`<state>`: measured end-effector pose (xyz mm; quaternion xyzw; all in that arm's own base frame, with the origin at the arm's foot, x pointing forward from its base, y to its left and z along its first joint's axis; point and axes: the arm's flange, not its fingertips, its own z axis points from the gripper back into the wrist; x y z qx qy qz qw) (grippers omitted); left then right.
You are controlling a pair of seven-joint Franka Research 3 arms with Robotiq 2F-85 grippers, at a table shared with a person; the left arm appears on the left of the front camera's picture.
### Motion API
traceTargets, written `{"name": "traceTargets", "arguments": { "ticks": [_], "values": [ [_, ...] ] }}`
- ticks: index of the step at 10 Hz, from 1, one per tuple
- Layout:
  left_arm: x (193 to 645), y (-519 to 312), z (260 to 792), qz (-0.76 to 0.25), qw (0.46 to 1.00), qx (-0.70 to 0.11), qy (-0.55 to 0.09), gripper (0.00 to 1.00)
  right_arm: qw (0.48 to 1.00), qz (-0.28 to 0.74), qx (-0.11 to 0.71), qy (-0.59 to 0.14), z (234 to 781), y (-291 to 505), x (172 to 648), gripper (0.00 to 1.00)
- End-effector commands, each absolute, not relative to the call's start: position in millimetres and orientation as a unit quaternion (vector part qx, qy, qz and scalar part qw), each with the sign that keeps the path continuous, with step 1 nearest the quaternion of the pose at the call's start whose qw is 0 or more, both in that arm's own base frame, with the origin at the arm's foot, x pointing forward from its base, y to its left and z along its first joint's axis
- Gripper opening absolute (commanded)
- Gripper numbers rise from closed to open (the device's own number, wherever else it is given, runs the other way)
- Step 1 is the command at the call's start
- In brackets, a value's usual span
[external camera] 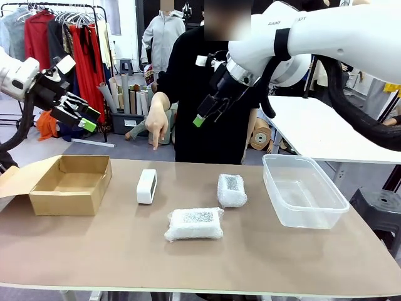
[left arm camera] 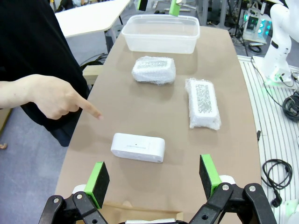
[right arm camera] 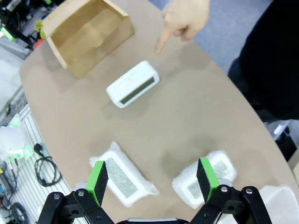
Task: Separate and place wrapped and unwrapped clocks.
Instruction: Pick up the Digital clock indicated by the person.
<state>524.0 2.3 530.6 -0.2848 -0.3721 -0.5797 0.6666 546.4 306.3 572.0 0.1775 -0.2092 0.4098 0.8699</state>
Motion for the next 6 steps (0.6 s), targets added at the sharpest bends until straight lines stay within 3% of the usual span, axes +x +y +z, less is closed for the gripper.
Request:
{"name": "traceTargets", "arguments": {
  "ticks": [1,6],
  "values": [
    [523,2,532,-0.579,0.667,-0.285,-0.372,1.0,0.876,0.39,0.199,-0.2,577,333,529,1.0],
    [523,2,532,-0.579,0.667,-0.285,-0.372,1.0,0.905,0.345,0.157,-0.192,579,418,508,1.0]
  ]
}}
